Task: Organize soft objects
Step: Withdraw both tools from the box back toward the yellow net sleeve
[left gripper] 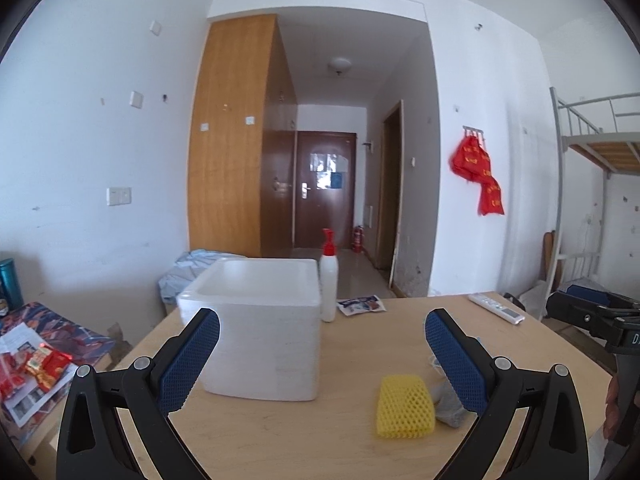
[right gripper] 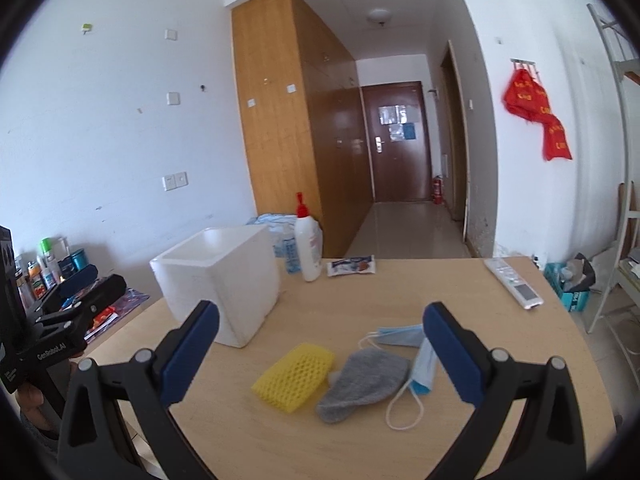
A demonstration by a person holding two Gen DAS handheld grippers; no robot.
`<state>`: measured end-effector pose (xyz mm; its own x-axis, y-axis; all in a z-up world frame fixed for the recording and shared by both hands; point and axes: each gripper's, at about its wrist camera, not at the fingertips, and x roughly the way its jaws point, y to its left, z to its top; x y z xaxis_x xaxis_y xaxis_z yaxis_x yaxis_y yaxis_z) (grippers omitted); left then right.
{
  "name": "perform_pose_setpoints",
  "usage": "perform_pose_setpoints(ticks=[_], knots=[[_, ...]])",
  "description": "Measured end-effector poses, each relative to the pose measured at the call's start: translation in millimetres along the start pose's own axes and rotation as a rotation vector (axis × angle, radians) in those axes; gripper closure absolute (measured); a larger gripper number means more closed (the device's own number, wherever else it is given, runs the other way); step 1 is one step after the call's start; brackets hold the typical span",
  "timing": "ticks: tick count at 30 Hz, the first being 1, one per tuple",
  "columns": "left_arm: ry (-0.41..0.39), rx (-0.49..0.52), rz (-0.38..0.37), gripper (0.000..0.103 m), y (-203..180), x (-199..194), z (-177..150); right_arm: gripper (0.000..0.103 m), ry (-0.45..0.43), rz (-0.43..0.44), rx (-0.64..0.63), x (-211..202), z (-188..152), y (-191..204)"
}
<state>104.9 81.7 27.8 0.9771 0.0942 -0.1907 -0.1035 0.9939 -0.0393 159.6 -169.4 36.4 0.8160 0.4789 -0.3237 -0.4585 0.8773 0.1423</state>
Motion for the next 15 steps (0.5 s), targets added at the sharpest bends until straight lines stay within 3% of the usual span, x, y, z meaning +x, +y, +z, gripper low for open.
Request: perform_pose_setpoints(ticks=[15], knots=[[0.054, 0.028, -0.139, 0.000, -38.5, 38.5, -3.1, 0.000, 0.025, -0.124, 0.007, -7.1, -4.8, -28.0]])
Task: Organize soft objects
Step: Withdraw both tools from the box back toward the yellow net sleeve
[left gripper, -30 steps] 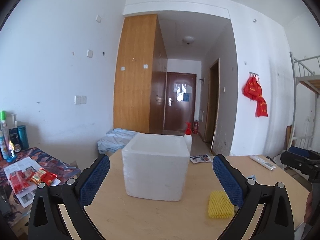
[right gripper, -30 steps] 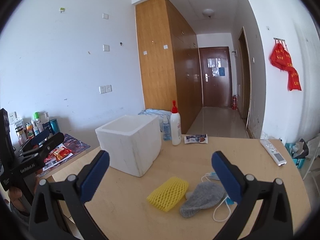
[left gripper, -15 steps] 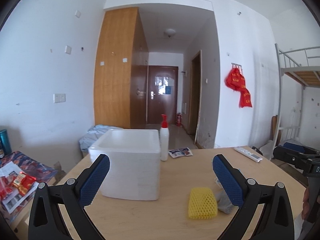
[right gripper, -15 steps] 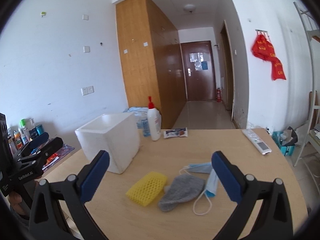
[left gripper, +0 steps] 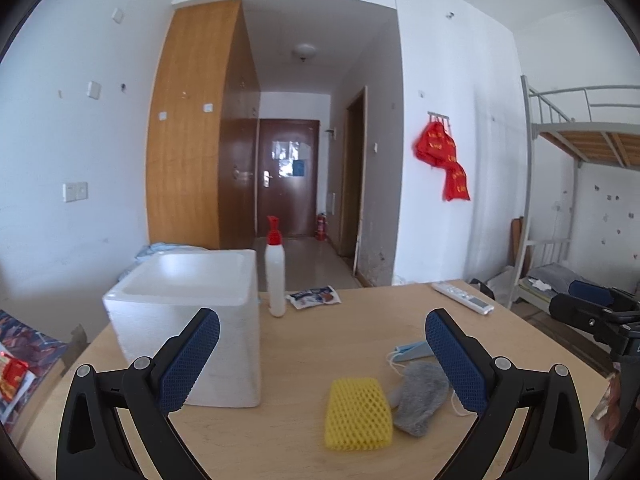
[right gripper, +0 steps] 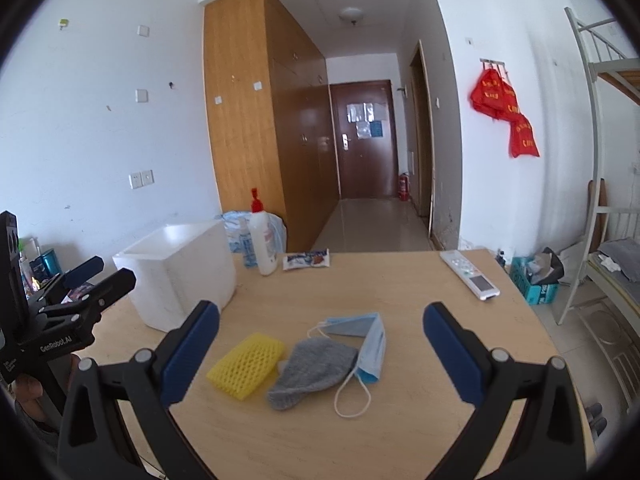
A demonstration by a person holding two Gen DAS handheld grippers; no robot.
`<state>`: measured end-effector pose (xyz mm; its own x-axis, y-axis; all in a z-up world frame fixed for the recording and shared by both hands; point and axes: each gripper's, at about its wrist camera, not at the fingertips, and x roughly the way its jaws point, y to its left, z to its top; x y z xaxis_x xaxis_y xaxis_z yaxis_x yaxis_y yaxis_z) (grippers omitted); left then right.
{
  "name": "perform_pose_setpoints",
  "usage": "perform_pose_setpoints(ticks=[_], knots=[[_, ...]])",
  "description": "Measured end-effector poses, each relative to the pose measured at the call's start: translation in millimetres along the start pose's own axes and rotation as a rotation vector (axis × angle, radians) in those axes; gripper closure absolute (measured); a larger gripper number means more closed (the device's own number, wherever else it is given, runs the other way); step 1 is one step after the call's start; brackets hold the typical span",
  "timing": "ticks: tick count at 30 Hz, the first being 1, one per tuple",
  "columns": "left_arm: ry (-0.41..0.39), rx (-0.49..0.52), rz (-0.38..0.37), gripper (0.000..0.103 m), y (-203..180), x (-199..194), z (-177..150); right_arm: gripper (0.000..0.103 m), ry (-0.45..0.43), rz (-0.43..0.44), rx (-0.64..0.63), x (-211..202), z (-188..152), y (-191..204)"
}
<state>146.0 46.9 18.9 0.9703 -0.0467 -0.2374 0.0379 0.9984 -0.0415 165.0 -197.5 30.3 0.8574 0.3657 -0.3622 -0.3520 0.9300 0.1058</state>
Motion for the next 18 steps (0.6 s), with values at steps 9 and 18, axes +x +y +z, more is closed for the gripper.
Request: perform_pose_setpoints(ticks=[9, 18], knots=[[0.082, 0.012, -0.038, 0.000, -1.1, 31.3, -9.6, 0.000, 0.076, 0.003, -0.010, 28.5, -6.4, -2.6], [0.206, 0.009, -0.079, 0.000, 0.7, 66.2, -32.0, 0.000, 0.147, 0.018, -0.012, 56.4, -12.9, -3.9]])
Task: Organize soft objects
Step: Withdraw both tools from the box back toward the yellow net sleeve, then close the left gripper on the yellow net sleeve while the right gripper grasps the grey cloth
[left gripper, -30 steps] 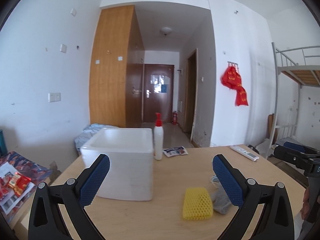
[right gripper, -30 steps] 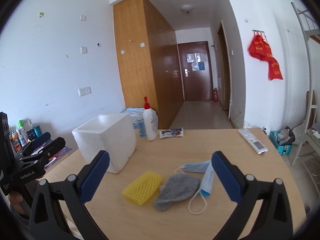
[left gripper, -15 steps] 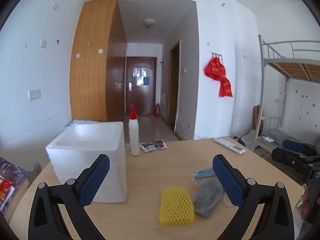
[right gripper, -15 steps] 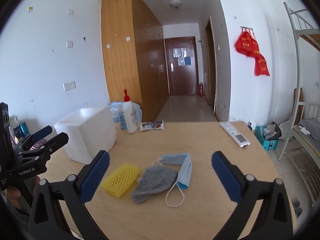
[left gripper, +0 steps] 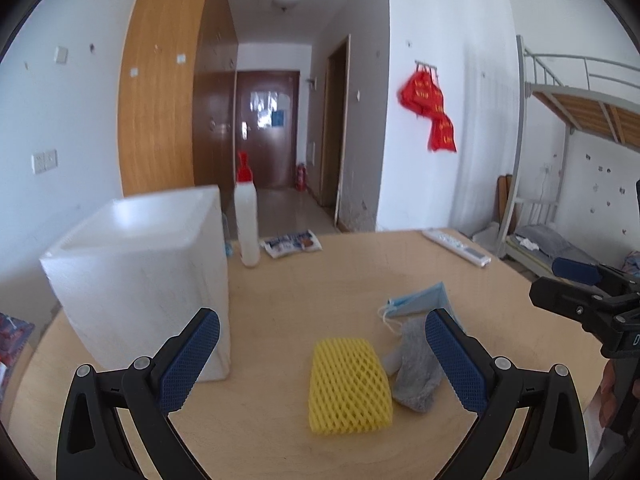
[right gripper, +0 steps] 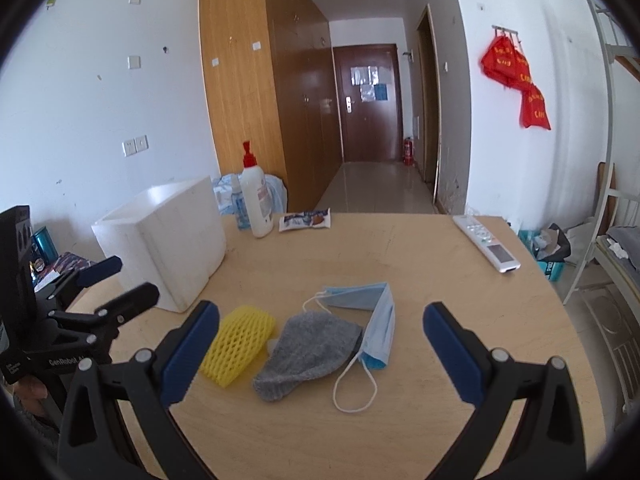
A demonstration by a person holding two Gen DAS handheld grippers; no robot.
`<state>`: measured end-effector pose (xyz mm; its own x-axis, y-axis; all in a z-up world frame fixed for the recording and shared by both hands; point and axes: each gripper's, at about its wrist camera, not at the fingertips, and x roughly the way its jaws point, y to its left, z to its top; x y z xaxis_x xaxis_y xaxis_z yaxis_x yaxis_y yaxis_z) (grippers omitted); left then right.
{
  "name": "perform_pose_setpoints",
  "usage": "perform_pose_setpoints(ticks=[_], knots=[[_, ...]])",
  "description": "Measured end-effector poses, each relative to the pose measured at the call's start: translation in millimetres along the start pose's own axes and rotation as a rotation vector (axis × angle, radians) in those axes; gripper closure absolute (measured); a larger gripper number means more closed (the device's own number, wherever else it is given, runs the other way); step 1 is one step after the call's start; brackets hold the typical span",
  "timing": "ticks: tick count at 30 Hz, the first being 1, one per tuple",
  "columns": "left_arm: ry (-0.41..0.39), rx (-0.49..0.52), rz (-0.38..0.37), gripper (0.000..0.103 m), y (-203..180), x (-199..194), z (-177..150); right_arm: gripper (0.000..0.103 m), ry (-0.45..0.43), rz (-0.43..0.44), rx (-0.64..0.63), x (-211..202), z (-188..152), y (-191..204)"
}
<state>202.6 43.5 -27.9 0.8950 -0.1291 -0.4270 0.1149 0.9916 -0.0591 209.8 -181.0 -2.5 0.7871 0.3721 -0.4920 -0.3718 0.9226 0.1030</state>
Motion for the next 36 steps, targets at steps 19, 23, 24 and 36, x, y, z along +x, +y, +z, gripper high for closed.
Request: perform_pose_setpoints(ticks=[19, 23, 24, 36], knots=[[0.267, -0.003, -0.056, 0.002, 6.0, 67.4, -30.3, 0.000, 0.177, 0.075, -0.020, 62.9, -7.0, -0.9], [0.315, -0.005, -0.066, 0.012, 5.5, 77.3, -35.6, 0.000, 0.202, 0.091, -0.026, 72.2, -7.8, -2.3], [0.324, -0.004, -0.064, 0.013, 5.0, 79.1, -36.8, 0.000, 0.208, 0.100, -0.025, 74.3, -8.1, -2.5], [0.424, -0.002, -0.102, 0.049, 0.7, 94.3, -45.6, 0.000, 0.297, 0.175, -0.053, 103.9, -8.5, 1.9]])
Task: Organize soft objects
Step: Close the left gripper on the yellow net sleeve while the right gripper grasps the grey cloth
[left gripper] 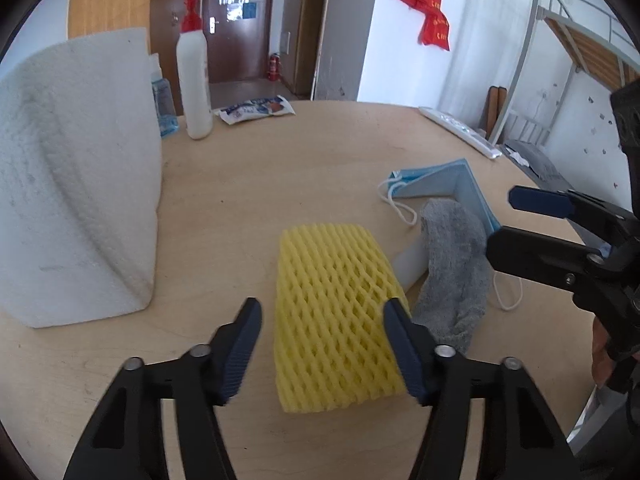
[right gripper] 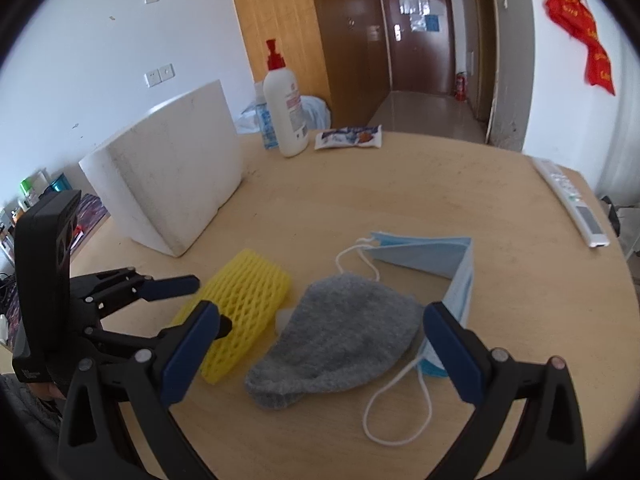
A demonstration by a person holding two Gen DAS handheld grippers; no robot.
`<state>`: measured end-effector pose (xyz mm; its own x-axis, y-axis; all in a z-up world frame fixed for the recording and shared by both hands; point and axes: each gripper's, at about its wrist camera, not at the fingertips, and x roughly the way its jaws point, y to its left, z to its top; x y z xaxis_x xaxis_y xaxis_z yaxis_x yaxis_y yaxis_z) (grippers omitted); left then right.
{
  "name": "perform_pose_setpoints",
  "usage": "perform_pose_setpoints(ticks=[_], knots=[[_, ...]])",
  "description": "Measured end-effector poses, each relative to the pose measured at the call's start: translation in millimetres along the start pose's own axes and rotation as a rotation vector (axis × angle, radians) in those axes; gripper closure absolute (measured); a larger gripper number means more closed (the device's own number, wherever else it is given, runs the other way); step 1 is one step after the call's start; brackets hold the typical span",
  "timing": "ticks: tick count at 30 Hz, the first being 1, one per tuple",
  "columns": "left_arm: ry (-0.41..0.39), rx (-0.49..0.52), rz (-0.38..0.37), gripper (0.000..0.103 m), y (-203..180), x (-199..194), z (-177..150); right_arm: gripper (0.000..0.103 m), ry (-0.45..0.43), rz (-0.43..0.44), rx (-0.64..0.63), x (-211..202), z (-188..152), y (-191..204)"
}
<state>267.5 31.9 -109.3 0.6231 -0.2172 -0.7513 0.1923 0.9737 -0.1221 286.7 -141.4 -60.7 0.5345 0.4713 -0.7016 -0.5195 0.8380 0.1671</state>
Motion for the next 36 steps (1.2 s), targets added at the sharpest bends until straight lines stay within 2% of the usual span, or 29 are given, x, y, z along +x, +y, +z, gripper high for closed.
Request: perform_pose_setpoints(ticks=[2, 6, 8, 11, 18, 20, 22, 23, 25, 27, 31, 33, 36], knots=[[0.020, -0.003, -0.010, 0.060, -0.1, 3.8, -0.4, 0.000, 0.016, -0.005, 0.002, 5.7, 1.1, -0.7], [0.028, -0.014, -0.007, 0.072, 2.3, 6.4, -0.8, 0.000, 0.042, 0.004, -0.012, 16.7, 2.5, 2.6], [0.027, -0.021, -0.010, 0.083, 4.1, 6.6, -0.6, 0.000, 0.055, 0.008, -0.019, 21.5, 2.8, 5.3], [0.027, -0.026, -0.005, 0.092, 6.0, 6.8, -1.0, 0.000, 0.059, 0.004, -0.019, 23.6, 2.8, 5.6], [0.019, -0.023, -0.032, 0.094, 7.2, 4.0, -2.2, 0.000, 0.080, -0.027, -0.004, 26.8, -0.7, 0.1], [0.014, -0.025, -0.038, 0.094, 7.8, 3.0, -2.1, 0.007, 0.083, -0.019, 0.001, 28.3, -2.1, -2.5], [0.005, -0.029, -0.039, 0.094, 9.7, 0.5, -2.0, 0.028, 0.104, -0.030, 0.015, 30.8, -3.4, -6.3], [0.000, -0.031, -0.041, 0.094, 10.6, -0.8, -1.9, 0.032, 0.110, -0.040, 0.015, 31.7, -3.7, -7.3], [-0.010, -0.032, -0.039, 0.094, 11.9, -3.1, -1.8, 0.052, 0.114, -0.077, 0.014, 31.4, -5.5, -8.9], [-0.013, -0.025, -0.034, 0.094, 11.2, -3.9, -2.7, 0.056, 0.120, -0.099, 0.003, 31.3, -7.9, -8.8], [-0.020, -0.020, -0.043, 0.094, 9.4, -4.4, -2.5, 0.080, 0.121, -0.088, 0.006, 30.1, -11.5, -9.7], [-0.031, -0.024, -0.053, 0.094, 10.4, -6.7, -1.7, 0.085, 0.109, -0.076, 0.016, 26.4, -12.0, -11.3], [-0.055, -0.018, -0.056, 0.094, 10.3, -13.3, -0.5, 0.085, 0.084, -0.060, 0.027, 19.2, -11.7, -11.5]])
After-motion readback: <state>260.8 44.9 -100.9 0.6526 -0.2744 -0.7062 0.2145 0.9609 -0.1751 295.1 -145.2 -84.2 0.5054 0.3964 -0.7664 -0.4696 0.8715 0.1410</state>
